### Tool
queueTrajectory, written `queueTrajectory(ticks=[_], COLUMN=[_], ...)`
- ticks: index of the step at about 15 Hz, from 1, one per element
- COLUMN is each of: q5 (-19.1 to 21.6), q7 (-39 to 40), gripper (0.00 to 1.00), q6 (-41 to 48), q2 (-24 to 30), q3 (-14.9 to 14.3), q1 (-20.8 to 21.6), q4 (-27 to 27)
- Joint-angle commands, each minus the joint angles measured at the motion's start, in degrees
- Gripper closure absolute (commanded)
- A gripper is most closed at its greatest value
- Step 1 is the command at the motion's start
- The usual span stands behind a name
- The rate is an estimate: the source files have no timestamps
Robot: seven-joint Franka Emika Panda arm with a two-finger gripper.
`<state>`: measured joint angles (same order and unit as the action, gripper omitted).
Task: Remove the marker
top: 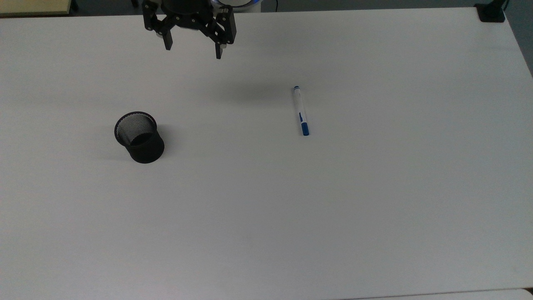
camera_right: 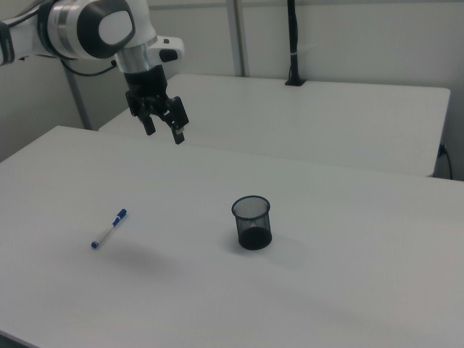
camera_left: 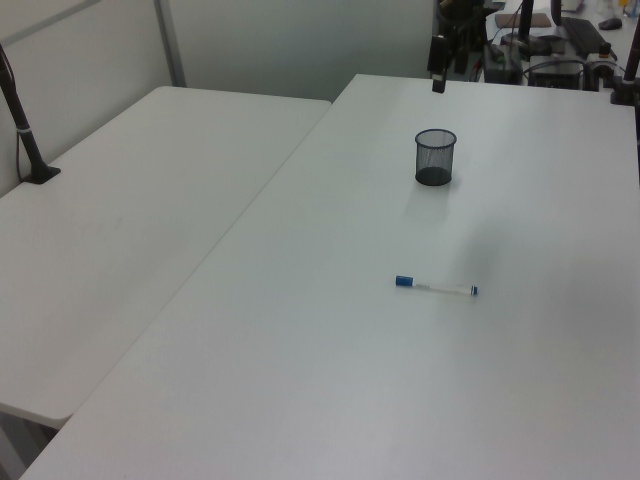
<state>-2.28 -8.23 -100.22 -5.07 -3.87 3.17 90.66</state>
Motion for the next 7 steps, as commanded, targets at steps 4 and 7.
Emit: queueTrajectory(ticks=[4,7], q5=[1.66,3.51], q7=[-0.82,1.37], gripper=[0.00,0.00], q6=[2.31,3.36], q2=[4.28,3.67], q3=[1.93,1.59], q1=[-1.76,-1.77], q4=[5.14,4.53])
